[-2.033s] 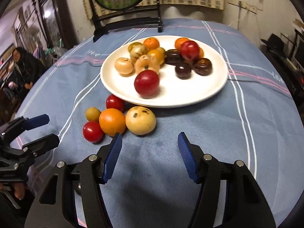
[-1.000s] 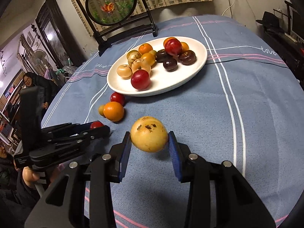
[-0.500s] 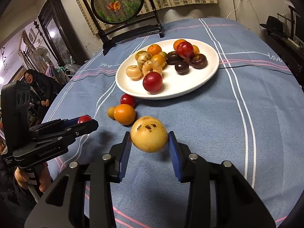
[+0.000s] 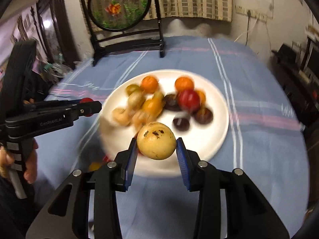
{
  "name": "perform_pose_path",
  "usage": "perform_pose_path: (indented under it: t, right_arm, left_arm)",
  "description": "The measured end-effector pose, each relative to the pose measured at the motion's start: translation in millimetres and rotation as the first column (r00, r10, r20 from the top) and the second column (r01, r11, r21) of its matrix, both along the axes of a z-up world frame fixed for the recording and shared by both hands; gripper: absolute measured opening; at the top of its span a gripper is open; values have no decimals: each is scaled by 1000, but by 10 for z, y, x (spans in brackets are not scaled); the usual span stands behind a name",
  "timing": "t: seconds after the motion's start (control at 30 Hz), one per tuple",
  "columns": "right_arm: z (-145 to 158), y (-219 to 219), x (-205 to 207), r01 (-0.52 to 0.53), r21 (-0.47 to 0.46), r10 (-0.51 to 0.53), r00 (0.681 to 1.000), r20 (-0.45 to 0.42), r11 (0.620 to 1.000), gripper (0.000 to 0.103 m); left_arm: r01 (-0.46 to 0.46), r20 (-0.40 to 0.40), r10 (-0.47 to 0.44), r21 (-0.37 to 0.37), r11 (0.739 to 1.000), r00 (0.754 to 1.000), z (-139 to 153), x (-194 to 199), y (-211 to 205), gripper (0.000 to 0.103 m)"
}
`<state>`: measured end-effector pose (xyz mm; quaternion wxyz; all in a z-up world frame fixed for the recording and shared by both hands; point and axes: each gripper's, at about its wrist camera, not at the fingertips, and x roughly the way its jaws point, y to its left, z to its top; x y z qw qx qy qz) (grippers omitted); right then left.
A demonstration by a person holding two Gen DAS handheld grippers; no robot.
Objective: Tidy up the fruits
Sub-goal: 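Carry both held fruits onto the white plate and open both tools, then grasp an orange with the right tool while the left tool grasps a small olive-green fruit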
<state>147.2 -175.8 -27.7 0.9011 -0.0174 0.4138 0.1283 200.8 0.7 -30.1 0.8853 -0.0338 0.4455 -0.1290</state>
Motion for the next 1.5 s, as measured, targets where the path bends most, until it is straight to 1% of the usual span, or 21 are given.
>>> perform_pose_path:
  t: [0.03, 0.07, 0.13, 0.23, 0.27, 0.3, 0.33, 0.43, 0.5, 0.53, 0.6, 0.63, 0.67, 0.7, 0.83, 0.9, 0.93, 1.03, 1.17, 1.3, 1.5]
  right_arm:
    - [-62, 37, 146, 14, -31, -14, 1000, -11, 999, 39]
    - [-122, 48, 239, 20, -39, -21, 999, -26, 999, 39]
    - [-230, 55, 390, 23, -26, -25, 997, -66, 999, 39]
    - [-270, 58, 480, 34, -40, -36, 997, -61, 999, 40]
    - [-273, 57, 507, 38, -47, -41, 997, -60, 998, 42]
    - [-266, 54, 528, 45, -51, -48, 997, -60, 998, 52]
    - [-246, 44, 528, 53, -49, -56, 997, -50, 997, 57]
    - [-101, -6, 450, 59, -25, -60, 998, -16, 998, 58]
    - [38, -59, 322, 62, -4, -62, 998, 0, 998, 58]
    - [98, -83, 223, 58, 6, -58, 998, 9, 998, 58]
    - [173, -108, 7, 45, 15, -46, 998, 32, 999, 62]
    - [192, -131, -214, 32, 23, -33, 998, 46, 999, 62]
    - [188, -123, -335, 21, 29, -22, 999, 48, 999, 62]
    - [149, -119, -554, -3, 43, 1, 999, 45, 999, 62]
    - [-61, -16, -1079, -63, 85, 62, 998, 10, 994, 62]
    - [-147, 56, -1197, -72, 92, 74, 997, -18, 993, 62]
    - [-190, 90, -1246, -76, 96, 80, 996, -34, 992, 62]
    - [-242, 193, -1303, -84, 86, 88, 995, -47, 993, 62]
    - [-275, 313, -1253, -98, 98, 105, 992, -73, 990, 62]
    - [-374, 459, -1013, -103, 99, 113, 988, -104, 990, 62]
    - [-503, 575, -735, -93, 82, 102, 989, -110, 992, 62]
  left_arm:
    - [-3, -13, 4, 5, 1000, 1000, -36, 111, -28, 32]
    - [-2, -28, 2, 3, 1000, 1000, -71, 185, -47, 32]
    - [-7, -52, 7, -2, 1000, 999, -143, 302, -73, 32]
    - [-9, -71, 9, -4, 1000, 997, -212, 404, -87, 33]
    - [-12, -73, 11, -10, 1000, 997, -226, 427, -76, 46]
    - [-14, -74, 12, -18, 1000, 997, -226, 452, -68, 57]
    - [-25, -64, 23, -23, 999, 998, -208, 463, -50, 68]
    - [-32, -40, 31, -39, 999, 999, -101, 412, -8, 68]
    - [-30, -19, 29, -61, 998, 999, -2, 293, 27, 68]
    - [-20, -2, 19, -75, 997, 1000, 70, 164, 44, 68]
    - [-3, 34, 5, -72, 997, 999, 167, -154, 64, 70]
    - [0, 50, 3, -66, 998, 999, 190, -296, 82, 75]
    - [-5, 70, 9, -59, 998, 998, 197, -473, 107, 78]
    - [-19, 88, 24, -53, 998, 996, 182, -666, 145, 78]
    - [-68, 134, 71, -26, 997, 988, 31, -1219, 258, 78]
    - [-101, 147, 99, 3, 995, 984, -88, -1452, 319, 78]
    - [-106, 140, 104, 8, 994, 985, -123, -1501, 345, 78]
    - [-119, 106, 118, -2, 993, 987, -212, -1635, 449, 78]
    - [-136, 105, 138, -24, 990, 985, -203, -1742, 561, 78]
    - [-140, 118, 143, -36, 989, 983, -160, -1815, 643, 78]
    - [-134, 121, 139, -42, 990, 983, -146, -1831, 720, 78]
